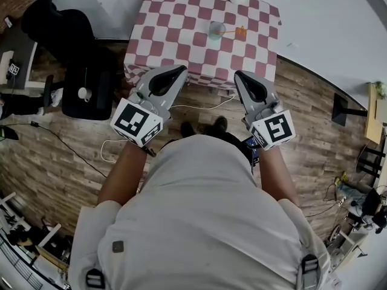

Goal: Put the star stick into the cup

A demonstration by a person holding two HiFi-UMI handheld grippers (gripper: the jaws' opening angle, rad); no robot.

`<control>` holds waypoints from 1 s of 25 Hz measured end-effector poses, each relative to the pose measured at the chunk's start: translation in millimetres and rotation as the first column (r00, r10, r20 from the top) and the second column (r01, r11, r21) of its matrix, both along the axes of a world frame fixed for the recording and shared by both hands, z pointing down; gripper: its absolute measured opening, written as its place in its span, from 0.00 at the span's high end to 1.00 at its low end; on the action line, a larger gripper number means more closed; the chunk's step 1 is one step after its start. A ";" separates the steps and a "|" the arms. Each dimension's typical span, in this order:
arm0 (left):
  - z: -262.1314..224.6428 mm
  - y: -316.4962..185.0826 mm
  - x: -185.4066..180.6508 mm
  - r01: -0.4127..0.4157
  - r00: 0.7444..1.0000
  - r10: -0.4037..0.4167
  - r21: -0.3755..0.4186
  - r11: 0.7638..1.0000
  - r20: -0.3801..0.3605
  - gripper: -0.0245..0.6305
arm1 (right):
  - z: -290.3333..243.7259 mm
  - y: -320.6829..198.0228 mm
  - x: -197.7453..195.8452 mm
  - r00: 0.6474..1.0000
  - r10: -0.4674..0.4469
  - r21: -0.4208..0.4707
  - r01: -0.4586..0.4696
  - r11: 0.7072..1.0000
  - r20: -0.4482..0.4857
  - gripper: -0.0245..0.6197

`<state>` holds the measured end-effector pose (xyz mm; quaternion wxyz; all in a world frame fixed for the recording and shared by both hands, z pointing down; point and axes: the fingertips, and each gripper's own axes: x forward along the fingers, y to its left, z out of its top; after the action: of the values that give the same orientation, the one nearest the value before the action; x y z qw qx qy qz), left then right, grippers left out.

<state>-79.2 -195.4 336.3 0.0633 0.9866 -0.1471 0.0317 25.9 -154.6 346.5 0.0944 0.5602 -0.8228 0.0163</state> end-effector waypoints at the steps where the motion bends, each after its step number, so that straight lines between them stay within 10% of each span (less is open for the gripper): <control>1: 0.7 1.7 0.3 0.003 1.000 -0.003 -0.001 1.000 0.001 0.96 | 0.0 2.3 2.0 1.000 0.002 0.000 -0.002 1.000 0.000 0.95; 25: -13.5 152.4 87.5 0.082 0.996 -0.083 0.041 0.996 0.036 0.96 | -24.8 149.0 86.7 0.996 -0.080 0.085 0.078 0.993 0.028 0.95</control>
<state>8.4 -42.9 322.8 0.0424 0.9799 -0.1895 0.0449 112.6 -5.6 321.7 0.0587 0.5303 -0.8457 -0.0130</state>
